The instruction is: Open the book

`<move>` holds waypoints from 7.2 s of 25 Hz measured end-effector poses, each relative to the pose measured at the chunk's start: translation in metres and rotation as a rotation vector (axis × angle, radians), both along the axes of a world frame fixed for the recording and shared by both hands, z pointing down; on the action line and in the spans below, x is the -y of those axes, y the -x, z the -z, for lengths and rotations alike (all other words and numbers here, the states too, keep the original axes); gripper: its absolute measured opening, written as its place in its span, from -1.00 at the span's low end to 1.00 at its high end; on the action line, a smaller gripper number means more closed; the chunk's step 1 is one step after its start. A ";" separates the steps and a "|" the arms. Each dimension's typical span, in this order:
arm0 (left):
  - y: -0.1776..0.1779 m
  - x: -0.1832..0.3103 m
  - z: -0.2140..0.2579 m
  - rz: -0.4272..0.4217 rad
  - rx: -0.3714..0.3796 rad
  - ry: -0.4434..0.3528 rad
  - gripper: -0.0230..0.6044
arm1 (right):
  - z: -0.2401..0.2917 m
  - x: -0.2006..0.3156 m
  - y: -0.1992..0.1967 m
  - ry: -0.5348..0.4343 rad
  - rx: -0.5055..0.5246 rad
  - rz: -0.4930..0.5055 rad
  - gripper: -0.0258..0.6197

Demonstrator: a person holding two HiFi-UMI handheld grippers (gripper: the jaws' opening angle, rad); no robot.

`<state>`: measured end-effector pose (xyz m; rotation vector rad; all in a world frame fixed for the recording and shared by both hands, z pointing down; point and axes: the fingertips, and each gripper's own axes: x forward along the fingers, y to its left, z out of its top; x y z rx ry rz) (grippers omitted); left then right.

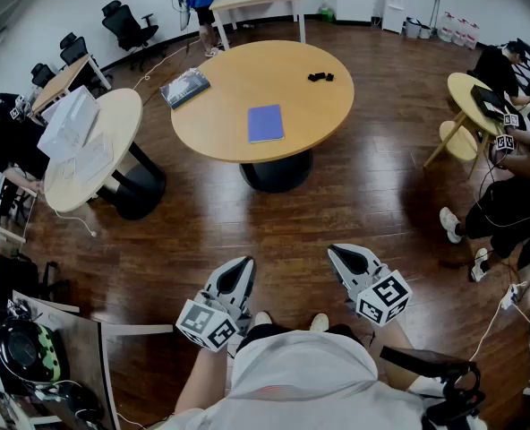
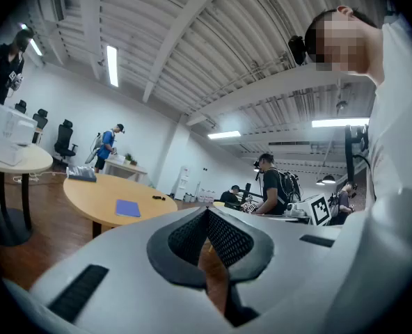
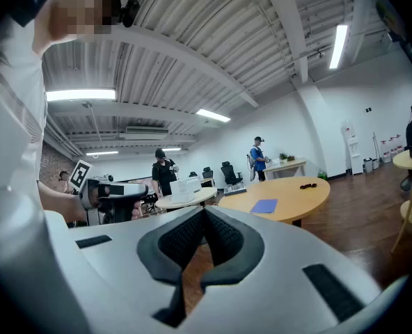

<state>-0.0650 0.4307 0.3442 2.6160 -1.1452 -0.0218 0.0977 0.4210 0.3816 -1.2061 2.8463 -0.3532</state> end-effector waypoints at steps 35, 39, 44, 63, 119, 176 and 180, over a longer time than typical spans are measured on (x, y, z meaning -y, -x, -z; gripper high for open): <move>0.078 0.248 -0.040 0.007 -0.138 0.032 -0.90 | -0.001 0.232 0.071 0.035 -0.165 0.011 -0.93; 0.094 0.269 -0.045 0.035 -0.160 0.050 -0.90 | -0.002 0.256 0.084 0.049 -0.165 0.026 -0.93; 0.095 0.296 -0.055 0.030 -0.153 0.060 -0.90 | -0.009 0.291 0.082 0.057 -0.153 0.020 -0.93; -0.018 0.484 -0.066 0.080 0.060 0.089 -0.90 | -0.042 0.495 -0.023 0.065 -0.061 0.088 -0.93; -0.110 0.559 -0.349 -0.235 0.892 0.432 -0.68 | -0.152 0.523 -0.043 0.356 -0.056 0.022 -0.93; 0.179 0.555 -0.295 0.545 0.320 0.649 -0.90 | -0.142 0.528 0.088 0.344 -0.102 0.158 -0.93; 0.177 0.553 -0.317 0.504 0.389 0.683 -0.90 | -0.143 0.530 0.093 0.345 -0.104 0.146 -0.93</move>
